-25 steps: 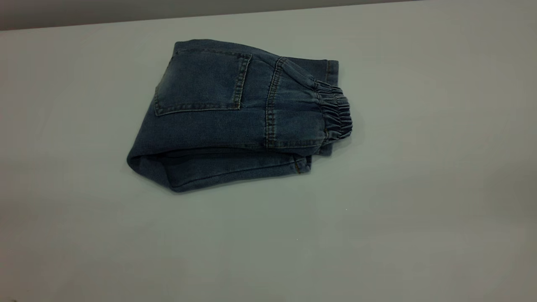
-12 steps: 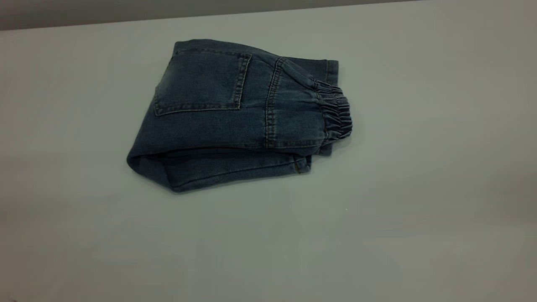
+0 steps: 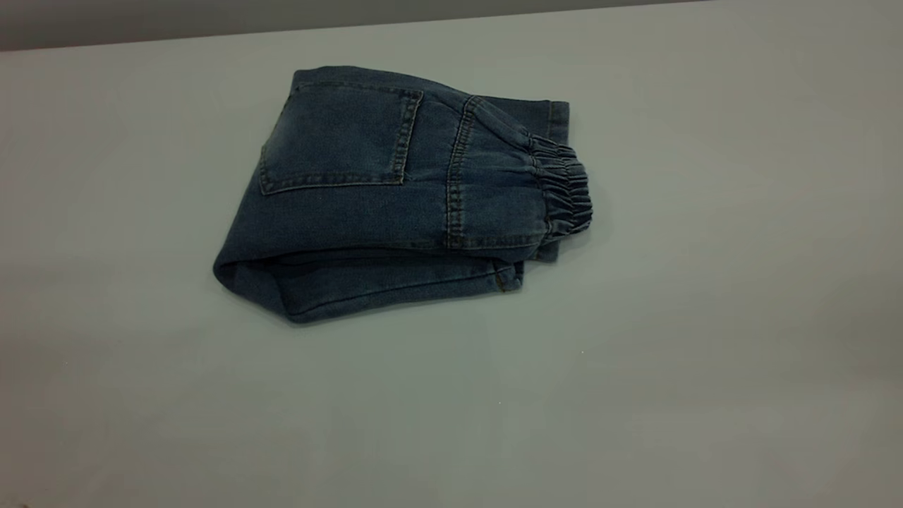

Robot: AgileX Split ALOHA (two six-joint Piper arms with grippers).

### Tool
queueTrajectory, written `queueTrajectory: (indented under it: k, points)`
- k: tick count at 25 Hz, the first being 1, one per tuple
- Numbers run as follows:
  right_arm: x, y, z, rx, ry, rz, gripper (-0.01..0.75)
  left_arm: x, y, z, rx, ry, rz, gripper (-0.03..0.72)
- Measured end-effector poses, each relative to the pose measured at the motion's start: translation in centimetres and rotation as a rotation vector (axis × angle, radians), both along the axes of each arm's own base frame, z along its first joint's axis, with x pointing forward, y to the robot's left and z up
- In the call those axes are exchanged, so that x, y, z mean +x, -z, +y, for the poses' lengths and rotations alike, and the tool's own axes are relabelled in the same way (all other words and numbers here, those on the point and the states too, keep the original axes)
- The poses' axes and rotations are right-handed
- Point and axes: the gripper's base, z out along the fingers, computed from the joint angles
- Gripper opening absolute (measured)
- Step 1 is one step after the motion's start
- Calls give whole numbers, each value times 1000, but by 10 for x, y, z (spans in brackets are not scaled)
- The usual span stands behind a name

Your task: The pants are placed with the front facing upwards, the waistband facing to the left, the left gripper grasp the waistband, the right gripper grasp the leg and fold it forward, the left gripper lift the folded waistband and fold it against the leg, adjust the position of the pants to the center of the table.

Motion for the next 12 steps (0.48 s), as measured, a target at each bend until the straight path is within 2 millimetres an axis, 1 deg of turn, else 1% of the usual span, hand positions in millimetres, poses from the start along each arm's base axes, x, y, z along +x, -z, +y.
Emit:
queueTrajectory:
  k: [5,8,12]
  points:
    - [0,0,0,1,1,-1,346,0,0,0,0,0,-1,582]
    - [0,0,-2,12,48,3,339,0,0,0,0,0,-1,582]
    - [3,0,-8,13,229,0,339,0,0,0,0,0,-1,582]
